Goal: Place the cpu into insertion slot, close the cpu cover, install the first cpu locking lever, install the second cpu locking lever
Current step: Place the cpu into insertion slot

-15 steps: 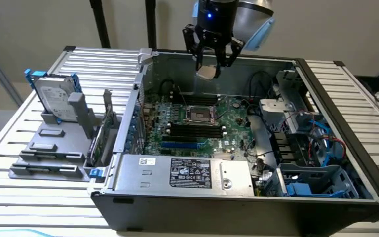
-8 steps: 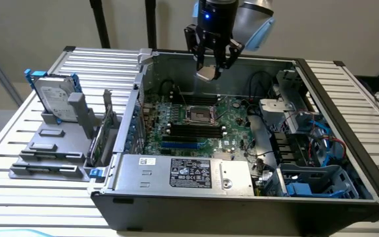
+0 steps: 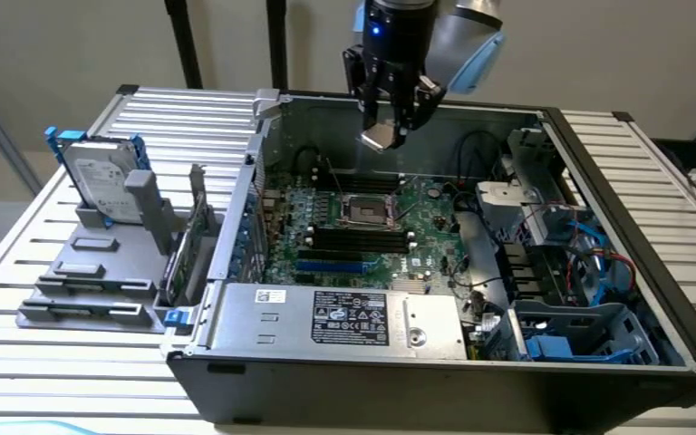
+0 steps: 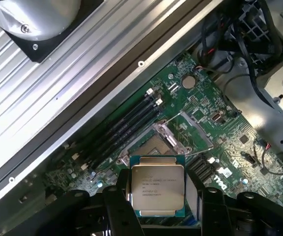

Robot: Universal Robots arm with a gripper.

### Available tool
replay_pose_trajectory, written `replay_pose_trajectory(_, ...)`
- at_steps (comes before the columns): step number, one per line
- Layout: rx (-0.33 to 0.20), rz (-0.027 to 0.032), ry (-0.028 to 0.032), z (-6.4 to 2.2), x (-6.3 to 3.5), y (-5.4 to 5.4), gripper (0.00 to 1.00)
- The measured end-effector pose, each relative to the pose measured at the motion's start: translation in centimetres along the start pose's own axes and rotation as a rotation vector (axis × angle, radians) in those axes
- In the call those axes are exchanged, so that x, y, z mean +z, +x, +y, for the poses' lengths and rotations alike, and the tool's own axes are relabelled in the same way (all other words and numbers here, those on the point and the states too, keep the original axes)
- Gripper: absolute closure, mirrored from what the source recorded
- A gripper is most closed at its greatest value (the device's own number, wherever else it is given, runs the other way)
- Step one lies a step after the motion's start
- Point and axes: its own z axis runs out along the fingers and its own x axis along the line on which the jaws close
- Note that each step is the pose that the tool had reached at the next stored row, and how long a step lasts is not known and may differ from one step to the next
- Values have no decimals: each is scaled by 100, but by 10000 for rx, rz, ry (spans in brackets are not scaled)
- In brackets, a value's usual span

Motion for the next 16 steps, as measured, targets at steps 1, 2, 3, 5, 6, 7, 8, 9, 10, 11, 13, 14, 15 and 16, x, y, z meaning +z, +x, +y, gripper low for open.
replay_pose_trajectory(1, 180, -10, -4, 0, 1, 0, 46)
replay_pose_trajectory(2, 359, -20, -7, 0, 2, 0, 46)
replay_pose_trajectory(3, 539, -29, -11, 0, 3, 0, 46)
replay_pose_trajectory(5, 903, -49, -18, 0, 5, 0, 46)
replay_pose_trajectory(6, 1083, -59, -21, 0, 6, 0, 46)
replay_pose_trajectory(7, 1257, -68, -24, 0, 7, 0, 46)
replay_pose_trajectory(8, 1453, -79, -28, 0, 8, 0, 46)
replay_pose_trajectory(9, 1632, -89, -31, 0, 8, 0, 46)
replay_pose_trajectory(10, 1812, -99, -34, 0, 9, 0, 46)
replay_pose_trajectory(11, 1992, -109, -37, -1, 10, 0, 46)
replay_pose_trajectory(13, 2351, -129, -44, -1, 11, 0, 46)
replay_pose_trajectory(14, 2541, -139, -47, -1, 12, 0, 46)
replay_pose_trajectory(15, 2721, -149, -50, -1, 13, 0, 46)
replay_pose_trajectory(16, 2900, -159, -54, -1, 14, 0, 46)
